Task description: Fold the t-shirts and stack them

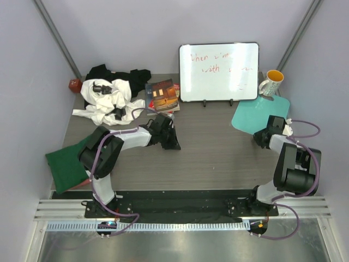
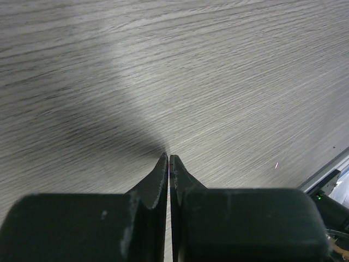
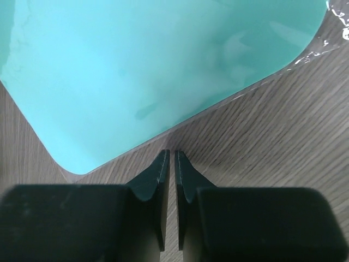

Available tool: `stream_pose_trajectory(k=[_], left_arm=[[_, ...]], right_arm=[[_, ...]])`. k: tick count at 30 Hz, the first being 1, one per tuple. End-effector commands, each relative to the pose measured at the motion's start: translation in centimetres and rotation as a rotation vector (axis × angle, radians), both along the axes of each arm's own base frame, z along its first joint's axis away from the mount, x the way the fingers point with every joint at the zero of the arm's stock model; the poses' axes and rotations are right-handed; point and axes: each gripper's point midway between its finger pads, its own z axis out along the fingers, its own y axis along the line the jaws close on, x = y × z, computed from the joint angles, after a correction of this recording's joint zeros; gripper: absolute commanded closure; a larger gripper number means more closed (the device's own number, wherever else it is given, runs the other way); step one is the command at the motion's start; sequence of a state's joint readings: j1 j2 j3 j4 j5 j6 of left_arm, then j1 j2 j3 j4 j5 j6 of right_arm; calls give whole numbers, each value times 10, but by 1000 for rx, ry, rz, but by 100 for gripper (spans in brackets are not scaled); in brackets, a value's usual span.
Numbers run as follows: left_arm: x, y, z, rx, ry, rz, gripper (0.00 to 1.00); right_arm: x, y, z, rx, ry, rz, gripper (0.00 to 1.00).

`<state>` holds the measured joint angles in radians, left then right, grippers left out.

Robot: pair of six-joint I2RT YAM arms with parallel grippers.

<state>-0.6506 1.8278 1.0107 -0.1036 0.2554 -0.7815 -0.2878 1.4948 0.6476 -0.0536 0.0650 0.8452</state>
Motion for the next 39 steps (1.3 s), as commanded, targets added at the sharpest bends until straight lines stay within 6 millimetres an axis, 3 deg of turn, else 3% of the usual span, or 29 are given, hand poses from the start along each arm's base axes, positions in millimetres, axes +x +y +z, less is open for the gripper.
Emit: stream_pose_trajectory(k=[1,8,11,12,14,15,16,17,22,24,26,27,29,30,36,39], left_arm=[[9,-5,27,-40,-83,6,99],[11,-4,30,-37,-93,9,99],[10,-3,33,-39,-100,6,96],[10,-3,31,-37,-99,3,86],[11,-3,32,-37,-101,4,70],[11,-4,32,-41,-100,1,55],[12,-5,34,-45,-99,2,49],[12,-7,35,-52,-98,-2,45],[21,-24,38,-93,-86,-30,40],[22,-30,37,-105,-70,-36,40],[24,-33,40,-115,-72,-37,39],[24,-32,41,-115,-74,-36,39],[21,-30,40,-108,-77,-36,39],[19,-27,38,-101,-75,-35,39],[11,-20,28,-79,-58,-31,39],[11,-19,27,-77,-58,-31,39]], right_arm=[[-11,-14,5,-71,63,-50,87],[-23,-34,19,-160,117,-109,89],[-18,-26,25,-135,95,-47,89],[-15,-21,28,-123,76,-21,72],[-9,-10,42,-105,-9,45,50],[-2,-4,54,-98,-75,75,47],[-4,-1,58,-100,-103,90,45],[3,0,79,-123,-183,102,40],[20,-3,110,-161,-254,123,38],[26,-2,92,-131,-197,138,37],[39,5,88,-89,-202,171,37],[42,7,70,-60,-160,179,36],[54,13,61,-39,-158,209,37],[56,19,47,-21,-131,230,38],[73,47,27,-36,-94,298,38],[75,47,14,-69,-13,294,38]])
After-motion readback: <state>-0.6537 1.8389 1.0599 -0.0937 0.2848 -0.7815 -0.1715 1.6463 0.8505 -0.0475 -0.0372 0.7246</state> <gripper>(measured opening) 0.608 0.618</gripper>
